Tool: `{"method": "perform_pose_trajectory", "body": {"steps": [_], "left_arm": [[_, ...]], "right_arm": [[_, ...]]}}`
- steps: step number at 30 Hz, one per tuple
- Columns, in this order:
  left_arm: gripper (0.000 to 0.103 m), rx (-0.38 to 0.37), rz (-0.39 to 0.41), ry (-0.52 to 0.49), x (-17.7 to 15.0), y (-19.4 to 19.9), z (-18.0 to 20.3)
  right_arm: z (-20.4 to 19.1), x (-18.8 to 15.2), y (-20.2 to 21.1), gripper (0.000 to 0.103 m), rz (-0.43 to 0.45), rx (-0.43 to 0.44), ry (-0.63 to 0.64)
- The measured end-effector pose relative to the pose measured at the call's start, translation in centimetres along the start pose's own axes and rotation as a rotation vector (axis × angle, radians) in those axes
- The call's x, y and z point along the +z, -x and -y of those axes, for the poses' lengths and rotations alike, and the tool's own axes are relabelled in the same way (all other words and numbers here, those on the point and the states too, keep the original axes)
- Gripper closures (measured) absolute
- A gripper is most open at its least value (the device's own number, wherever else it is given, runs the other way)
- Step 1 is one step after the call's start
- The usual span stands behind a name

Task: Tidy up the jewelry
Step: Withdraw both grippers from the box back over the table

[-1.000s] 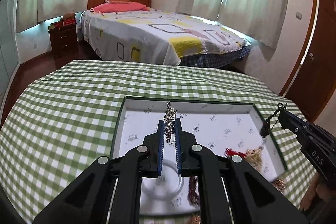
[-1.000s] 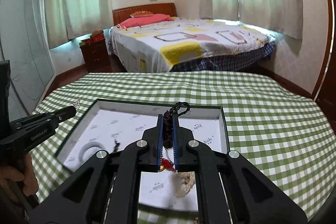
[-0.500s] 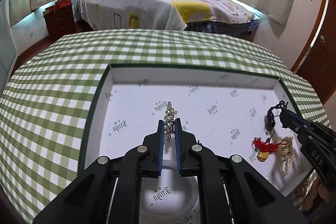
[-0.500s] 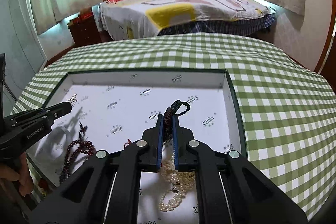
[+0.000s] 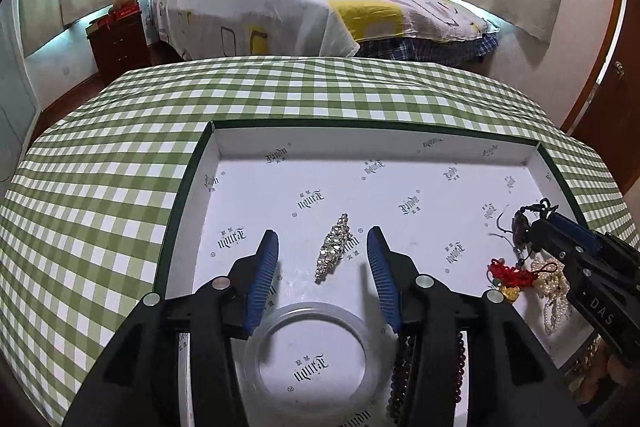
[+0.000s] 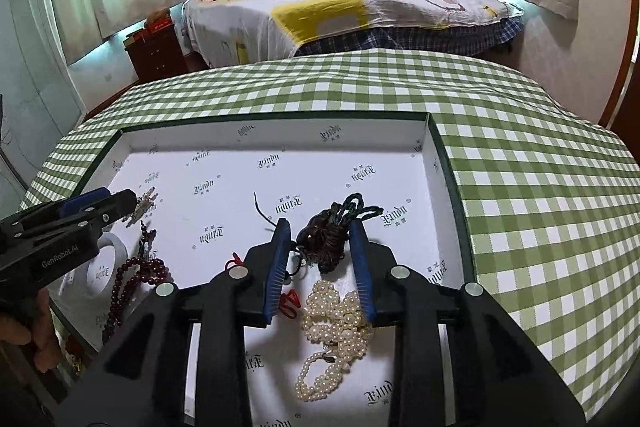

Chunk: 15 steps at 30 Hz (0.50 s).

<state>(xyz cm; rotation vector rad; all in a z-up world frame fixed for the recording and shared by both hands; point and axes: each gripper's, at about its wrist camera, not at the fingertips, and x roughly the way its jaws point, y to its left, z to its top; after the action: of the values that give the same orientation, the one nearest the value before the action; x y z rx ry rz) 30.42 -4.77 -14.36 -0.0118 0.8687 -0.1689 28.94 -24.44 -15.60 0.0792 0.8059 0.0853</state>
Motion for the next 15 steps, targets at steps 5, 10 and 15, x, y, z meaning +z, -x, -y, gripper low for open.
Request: {"method": "perform_pose_trajectory", "body": {"steps": [5, 10, 15], "left_arm": [[0.057, -0.014, 0.051, 0.002, -0.3, 2.3, -0.4], [0.057, -0.01, 0.1, 0.005, -1.0, 4.9, -1.1], [0.057, -0.002, 0.131, 0.006, -2.4, 7.5, -1.6]], "right_arm": [[-0.4, 0.4, 2.0, 0.071, 0.04, 0.003, 0.004], [-0.9, 0.4, 4.8, 0.065, 0.088, 0.001, 0.008], [-1.2, -0.7, 7.4, 0.065, 0.108, 0.004, 0.003]]}}
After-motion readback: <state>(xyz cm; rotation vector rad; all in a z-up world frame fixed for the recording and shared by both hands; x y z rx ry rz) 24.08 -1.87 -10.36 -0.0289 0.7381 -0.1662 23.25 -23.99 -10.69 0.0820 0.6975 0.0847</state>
